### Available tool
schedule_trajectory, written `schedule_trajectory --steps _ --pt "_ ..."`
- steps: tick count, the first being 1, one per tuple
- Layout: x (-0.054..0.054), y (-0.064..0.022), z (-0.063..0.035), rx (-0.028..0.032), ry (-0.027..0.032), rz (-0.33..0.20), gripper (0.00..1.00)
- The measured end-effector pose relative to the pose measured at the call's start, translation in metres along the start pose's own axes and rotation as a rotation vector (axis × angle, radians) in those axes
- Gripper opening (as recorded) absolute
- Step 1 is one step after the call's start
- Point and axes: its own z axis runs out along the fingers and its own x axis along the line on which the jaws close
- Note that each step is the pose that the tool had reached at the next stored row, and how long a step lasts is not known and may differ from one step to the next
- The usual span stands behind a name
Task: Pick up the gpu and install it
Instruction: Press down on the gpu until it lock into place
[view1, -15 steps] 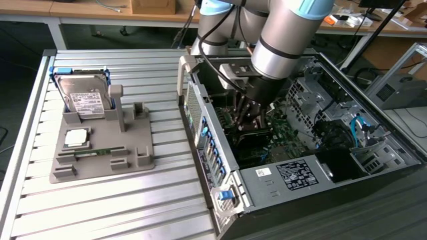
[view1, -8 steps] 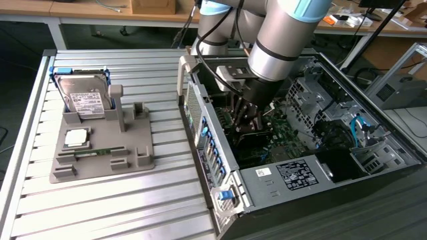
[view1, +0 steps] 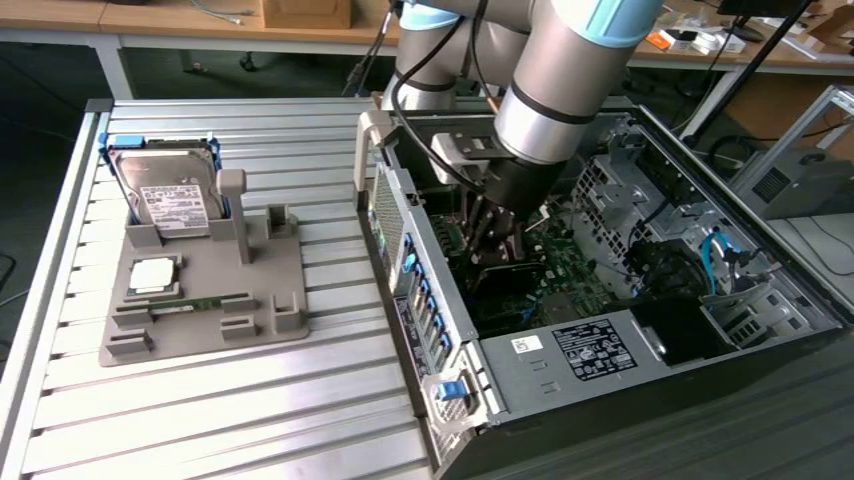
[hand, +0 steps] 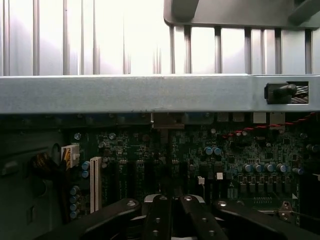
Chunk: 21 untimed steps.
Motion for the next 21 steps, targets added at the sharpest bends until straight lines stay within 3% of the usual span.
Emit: schedule_trajectory --steps 21 --pt "0.0079 0.0056 0.0036 0.0001 -0.0001 -0.003 0.11"
